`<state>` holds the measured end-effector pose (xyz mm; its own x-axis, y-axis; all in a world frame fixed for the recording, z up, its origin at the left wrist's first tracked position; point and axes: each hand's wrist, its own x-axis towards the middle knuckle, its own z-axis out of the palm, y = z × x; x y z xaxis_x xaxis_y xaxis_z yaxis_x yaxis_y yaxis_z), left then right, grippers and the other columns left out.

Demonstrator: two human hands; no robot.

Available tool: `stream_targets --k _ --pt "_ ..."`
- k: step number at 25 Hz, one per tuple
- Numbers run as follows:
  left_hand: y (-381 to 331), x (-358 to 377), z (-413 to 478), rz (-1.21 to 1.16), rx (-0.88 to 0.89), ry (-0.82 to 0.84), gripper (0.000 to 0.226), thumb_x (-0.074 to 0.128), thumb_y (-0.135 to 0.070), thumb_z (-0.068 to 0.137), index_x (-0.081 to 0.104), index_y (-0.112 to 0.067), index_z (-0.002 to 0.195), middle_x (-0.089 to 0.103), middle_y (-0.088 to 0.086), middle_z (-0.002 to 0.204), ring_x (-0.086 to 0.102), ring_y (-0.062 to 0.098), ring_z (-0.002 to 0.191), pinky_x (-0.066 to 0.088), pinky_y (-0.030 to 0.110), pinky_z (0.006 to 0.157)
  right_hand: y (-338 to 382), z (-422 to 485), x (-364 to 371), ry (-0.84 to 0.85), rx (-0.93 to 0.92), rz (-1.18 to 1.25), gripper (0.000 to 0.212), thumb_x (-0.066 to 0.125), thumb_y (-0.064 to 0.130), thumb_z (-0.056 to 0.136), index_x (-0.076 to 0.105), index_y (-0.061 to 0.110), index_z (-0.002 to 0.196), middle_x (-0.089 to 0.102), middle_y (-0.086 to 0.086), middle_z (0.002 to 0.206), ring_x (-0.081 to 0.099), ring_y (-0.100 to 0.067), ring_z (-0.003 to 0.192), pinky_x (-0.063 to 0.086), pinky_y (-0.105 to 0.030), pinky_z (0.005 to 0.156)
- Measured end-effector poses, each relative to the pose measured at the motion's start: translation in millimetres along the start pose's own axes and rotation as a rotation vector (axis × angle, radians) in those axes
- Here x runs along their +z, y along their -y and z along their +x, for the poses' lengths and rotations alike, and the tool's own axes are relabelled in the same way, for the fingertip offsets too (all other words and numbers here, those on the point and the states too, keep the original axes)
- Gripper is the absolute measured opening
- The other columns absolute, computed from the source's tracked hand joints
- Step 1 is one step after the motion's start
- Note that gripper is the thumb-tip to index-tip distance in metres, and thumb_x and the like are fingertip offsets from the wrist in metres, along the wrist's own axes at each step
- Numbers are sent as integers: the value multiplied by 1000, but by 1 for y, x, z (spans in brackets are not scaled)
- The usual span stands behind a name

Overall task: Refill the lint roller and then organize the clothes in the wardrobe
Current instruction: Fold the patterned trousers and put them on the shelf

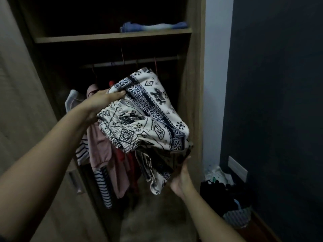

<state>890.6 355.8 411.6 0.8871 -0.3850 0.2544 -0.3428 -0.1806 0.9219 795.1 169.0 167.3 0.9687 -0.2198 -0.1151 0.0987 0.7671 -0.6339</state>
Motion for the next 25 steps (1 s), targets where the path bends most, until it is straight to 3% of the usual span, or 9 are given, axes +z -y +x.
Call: stream_targets --k 2,6,8,12,15,17,19,21,25 --pt "14 -10 1 23 -45 -34 28 62 -28 88 66 -9 108 71 11 99 67 27 90 53 36 84 0 4 18 30 55 38 88 44 79 59 48 24 128 53 -10 131 46 -36 126 43 -52 99" --pt "42 -24 -3 277 80 -65 8 60 -23 90 66 -23 95 71 -10 73 63 7 69 50 18 61 4 9 48 61 133 -5 81 39 71 79 44 14 137 49 -19 138 49 -36 125 40 -53 102" --pt "60 -26 -1 603 124 -86 22 61 -28 90 63 -21 110 67 1 78 60 16 65 46 25 56 3 16 51 40 174 -2 71 29 61 89 45 9 135 52 -21 135 51 -35 122 43 -50 100" --pt "83 0 -6 1221 187 -326 40 55 -34 89 49 -30 129 68 16 104 64 35 92 50 39 71 3 11 60 142 192 90 65 21 54 95 52 7 127 55 -22 129 53 -36 117 45 -51 92" --pt "94 42 -25 1371 436 -338 45 65 -32 81 54 -29 124 69 11 78 66 33 59 43 32 47 5 5 69 155 114 202 64 17 52 97 57 7 118 60 -20 120 56 -34 107 45 -48 87" --pt "106 66 -37 1451 604 -301 41 65 -39 75 62 -25 114 62 6 59 56 27 36 28 22 38 9 4 70 160 66 291 65 16 51 97 56 5 119 64 -20 113 56 -34 107 45 -46 87" --pt "114 83 -45 1467 715 -216 48 49 -54 76 63 -22 108 58 3 57 52 23 32 20 19 40 11 2 67 168 45 344 66 17 52 96 55 4 122 69 -21 104 56 -34 106 44 -47 86" --pt "119 93 -47 1477 808 -170 53 59 -59 72 58 -21 108 59 1 63 50 21 31 19 19 40 14 -4 62 192 12 363 69 24 58 92 53 6 126 68 -19 107 56 -35 107 45 -48 85" --pt "132 96 -41 1499 1045 -144 43 48 -44 81 51 -17 115 60 0 71 53 17 37 28 20 39 26 -15 62 247 -69 205 78 48 68 73 55 13 127 61 -14 126 55 -33 118 46 -48 93"
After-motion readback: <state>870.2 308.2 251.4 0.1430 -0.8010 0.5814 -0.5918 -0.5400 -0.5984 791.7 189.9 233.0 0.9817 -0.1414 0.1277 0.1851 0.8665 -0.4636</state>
